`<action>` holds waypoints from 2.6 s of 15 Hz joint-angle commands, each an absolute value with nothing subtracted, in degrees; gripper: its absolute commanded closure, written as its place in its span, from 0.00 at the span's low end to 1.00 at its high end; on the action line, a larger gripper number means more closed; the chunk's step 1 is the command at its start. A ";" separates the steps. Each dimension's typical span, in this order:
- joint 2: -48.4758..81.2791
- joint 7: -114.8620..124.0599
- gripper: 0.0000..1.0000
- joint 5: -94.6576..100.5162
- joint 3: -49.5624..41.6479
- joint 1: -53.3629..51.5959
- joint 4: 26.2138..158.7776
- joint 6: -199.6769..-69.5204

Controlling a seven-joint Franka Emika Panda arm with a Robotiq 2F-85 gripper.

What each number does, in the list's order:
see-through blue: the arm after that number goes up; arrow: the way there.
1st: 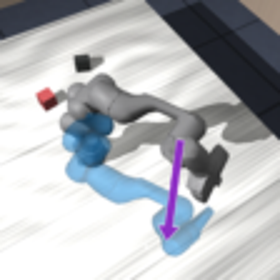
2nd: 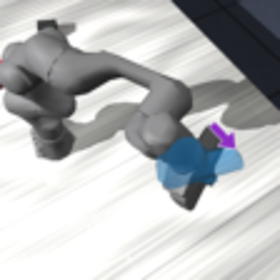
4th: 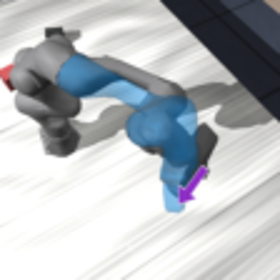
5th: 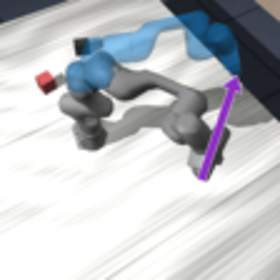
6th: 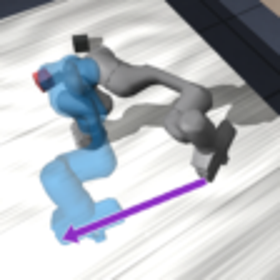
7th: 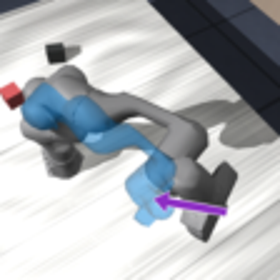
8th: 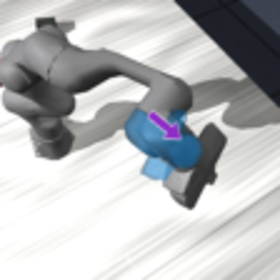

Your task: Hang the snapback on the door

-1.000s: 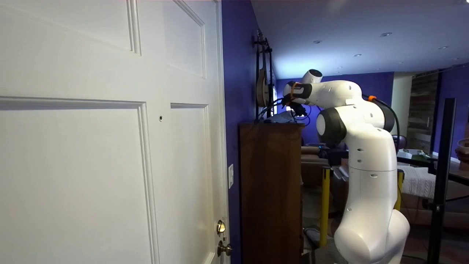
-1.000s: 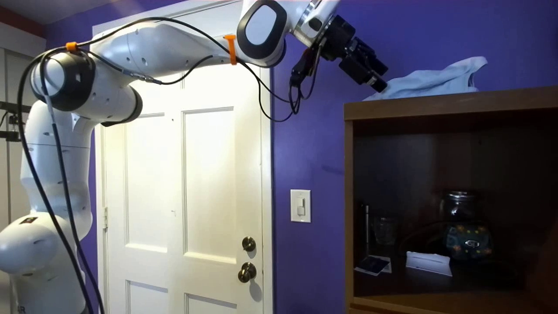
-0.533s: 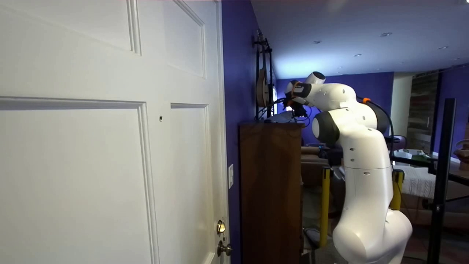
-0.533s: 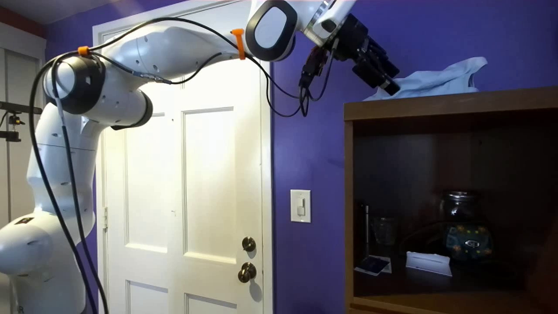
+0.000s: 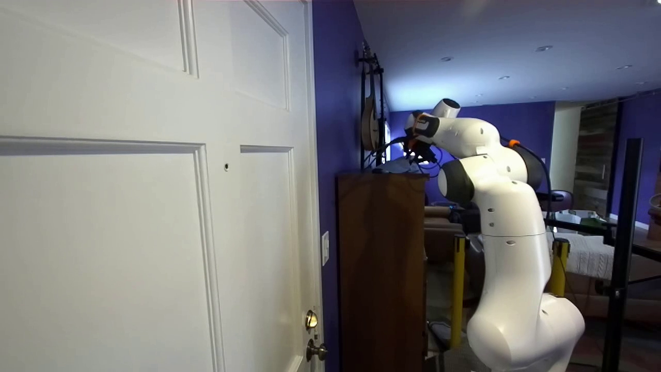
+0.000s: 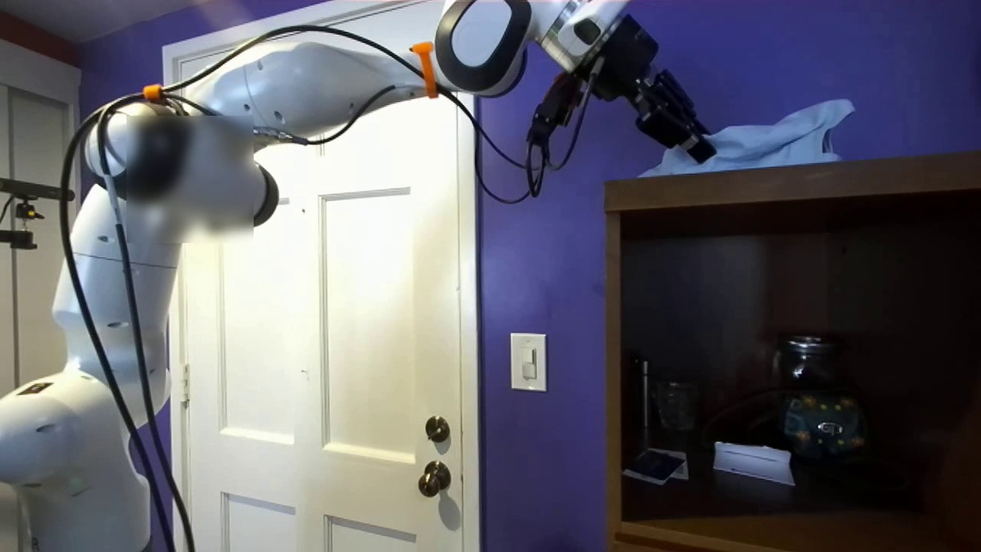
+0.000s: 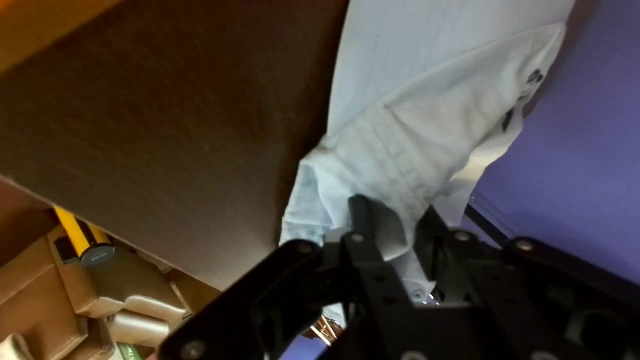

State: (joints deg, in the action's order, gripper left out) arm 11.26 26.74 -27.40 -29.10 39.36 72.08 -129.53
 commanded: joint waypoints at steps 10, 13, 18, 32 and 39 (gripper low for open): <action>6.22 17.91 0.99 -28.18 -24.62 38.57 69.06 -115.40; 3.22 13.12 0.99 -27.45 -23.53 37.48 70.16 -112.26; -3.23 4.31 0.99 -26.20 -21.13 34.65 75.64 -108.42; -22.25 -10.29 0.99 -17.42 -18.77 21.25 100.24 -97.63; -20.60 -10.34 0.97 -17.64 -20.46 19.42 98.67 -97.82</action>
